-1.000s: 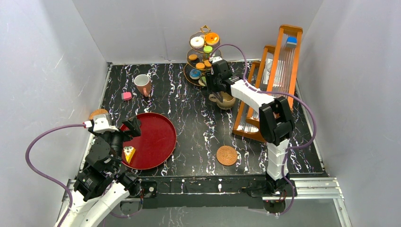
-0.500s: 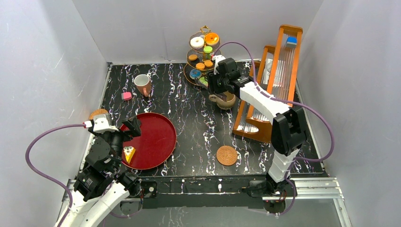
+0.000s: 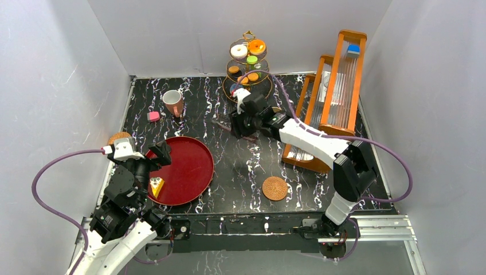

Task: Serve the afternoon tea

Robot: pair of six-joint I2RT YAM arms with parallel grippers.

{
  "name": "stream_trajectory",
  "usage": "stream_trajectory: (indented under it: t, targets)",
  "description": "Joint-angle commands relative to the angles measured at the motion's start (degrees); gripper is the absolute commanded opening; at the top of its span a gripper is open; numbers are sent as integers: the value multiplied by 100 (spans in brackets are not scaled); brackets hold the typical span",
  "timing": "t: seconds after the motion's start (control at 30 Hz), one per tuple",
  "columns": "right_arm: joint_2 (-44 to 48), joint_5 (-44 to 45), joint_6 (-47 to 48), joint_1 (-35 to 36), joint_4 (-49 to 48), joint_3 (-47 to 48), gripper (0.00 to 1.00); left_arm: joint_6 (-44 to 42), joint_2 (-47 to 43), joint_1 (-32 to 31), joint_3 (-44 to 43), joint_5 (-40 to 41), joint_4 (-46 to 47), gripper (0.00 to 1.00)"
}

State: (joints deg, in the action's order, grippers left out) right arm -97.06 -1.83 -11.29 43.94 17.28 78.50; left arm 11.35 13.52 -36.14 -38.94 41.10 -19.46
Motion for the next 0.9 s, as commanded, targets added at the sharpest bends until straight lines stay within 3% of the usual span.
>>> stream_trajectory:
  t: [0.0, 0.4, 0.87]
  targets:
    - [262, 152, -218, 526, -896, -93, 53, 0, 94, -25, 3, 44, 157, 92]
    - [-949, 967, 74, 1899, -1146, 751, 52, 438, 63, -20, -354, 228, -105, 92]
    - [-2303, 1022, 193, 2346, -1126, 1910, 55, 731, 313, -21, -1330, 137, -675, 92]
